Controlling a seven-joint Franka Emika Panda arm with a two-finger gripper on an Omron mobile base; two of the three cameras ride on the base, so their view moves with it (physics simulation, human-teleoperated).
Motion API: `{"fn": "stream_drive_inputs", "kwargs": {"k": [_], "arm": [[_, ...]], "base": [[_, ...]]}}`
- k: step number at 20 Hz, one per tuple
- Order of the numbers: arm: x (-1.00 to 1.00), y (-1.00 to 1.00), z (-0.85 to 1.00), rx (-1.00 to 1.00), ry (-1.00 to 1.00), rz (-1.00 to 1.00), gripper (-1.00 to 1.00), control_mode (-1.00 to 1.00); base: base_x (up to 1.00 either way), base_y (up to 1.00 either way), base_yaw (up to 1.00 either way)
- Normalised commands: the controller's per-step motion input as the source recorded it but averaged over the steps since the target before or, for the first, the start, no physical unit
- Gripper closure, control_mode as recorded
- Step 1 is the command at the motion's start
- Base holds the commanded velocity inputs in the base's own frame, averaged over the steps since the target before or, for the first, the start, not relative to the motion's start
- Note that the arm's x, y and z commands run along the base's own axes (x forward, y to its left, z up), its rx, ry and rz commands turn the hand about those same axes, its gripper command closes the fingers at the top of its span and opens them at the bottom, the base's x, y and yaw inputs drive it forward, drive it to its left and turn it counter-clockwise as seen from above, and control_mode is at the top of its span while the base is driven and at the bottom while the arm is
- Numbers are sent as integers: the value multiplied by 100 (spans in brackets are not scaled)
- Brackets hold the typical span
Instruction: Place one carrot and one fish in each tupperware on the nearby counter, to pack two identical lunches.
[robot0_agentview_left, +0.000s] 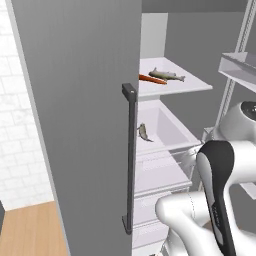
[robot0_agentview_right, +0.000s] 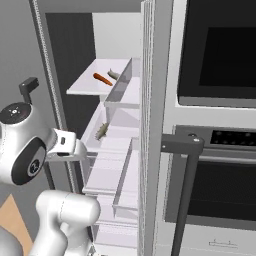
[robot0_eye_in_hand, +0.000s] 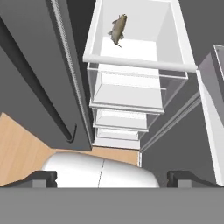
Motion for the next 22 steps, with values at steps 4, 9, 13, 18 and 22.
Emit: {"fn": "stream_drive_inputs", "kwargs": {"k": [4,9,13,18,22], "arm": [[62,-2,-23,4,0,1,-100,-100],[94,0,-40,11,-1,1,-100,-100],[99,0,-18,24,0,0,-100,-100],[99,0,-3,24,1,0,-100,-100],[90,26,-34,1,0,0,-100,-100]], "base": [[0,0,0],[0,0,0],[0,0,0],[0,0,0],[0,0,0]]}}
